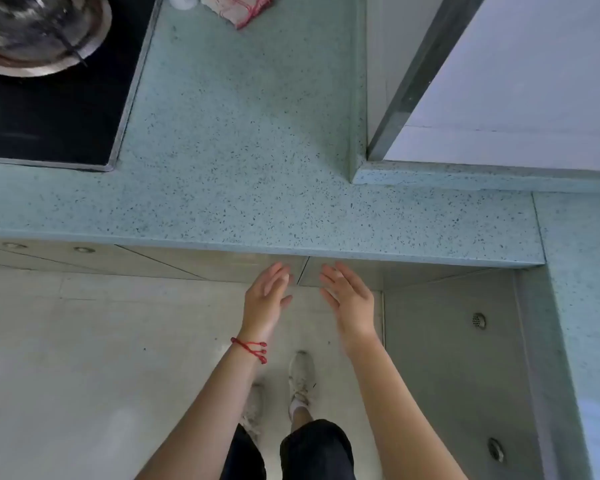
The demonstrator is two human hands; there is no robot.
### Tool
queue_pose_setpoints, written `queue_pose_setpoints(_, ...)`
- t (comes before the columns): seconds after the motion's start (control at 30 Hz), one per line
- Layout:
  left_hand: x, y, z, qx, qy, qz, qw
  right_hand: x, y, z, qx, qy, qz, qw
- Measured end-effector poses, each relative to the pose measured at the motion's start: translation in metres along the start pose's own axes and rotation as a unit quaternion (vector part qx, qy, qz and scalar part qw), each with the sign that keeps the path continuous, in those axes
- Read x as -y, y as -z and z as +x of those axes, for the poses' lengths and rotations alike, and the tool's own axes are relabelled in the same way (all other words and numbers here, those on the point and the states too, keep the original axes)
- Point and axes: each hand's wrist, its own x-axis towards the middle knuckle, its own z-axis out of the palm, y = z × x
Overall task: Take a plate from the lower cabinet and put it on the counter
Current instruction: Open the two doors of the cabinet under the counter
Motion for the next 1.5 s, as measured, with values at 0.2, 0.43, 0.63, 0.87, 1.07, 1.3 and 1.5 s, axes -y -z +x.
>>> queue_pose_setpoints(0.2, -0.004, -0.002, 0.021, 0.014, 0.033, -0.154, 0.987, 0.006, 0.002, 0.019, 0.008, -0.024, 0.101, 0.995)
queue_pose_setpoints(0.43, -0.01, -0.007, 0.026, 0.055, 0.046, -0.228, 0.971, 0.016, 0.001, 0.026, 0.01, -0.039, 0.157, 0.987)
queue_pose_setpoints(0.63, -0.009, -0.008, 0.022, 0.046, 0.051, -0.261, 0.963, 0.016, -0.001, 0.019, 0.037, -0.035, 0.173, 0.984)
queue_pose_setpoints(0.87, 0.002, -0.003, 0.009, 0.015, 0.07, -0.264, 0.962, 0.007, 0.001, 0.0, 0.027, -0.029, 0.196, 0.98)
queue_pose_setpoints(1.07, 0.011, 0.001, -0.005, -0.04, 0.068, -0.232, 0.969, -0.008, 0.009, -0.016, -0.045, -0.033, 0.178, 0.983)
queue_pose_setpoints(1.3, 0.019, 0.012, -0.024, -0.067, 0.047, -0.136, 0.987, -0.028, 0.027, -0.04, -0.112, -0.019, 0.089, 0.99)
queue_pose_setpoints(1.5, 0.031, 0.029, -0.039, -0.058, 0.044, -0.08, 0.994, -0.04, 0.048, -0.064, -0.119, 0.0, 0.067, 0.991)
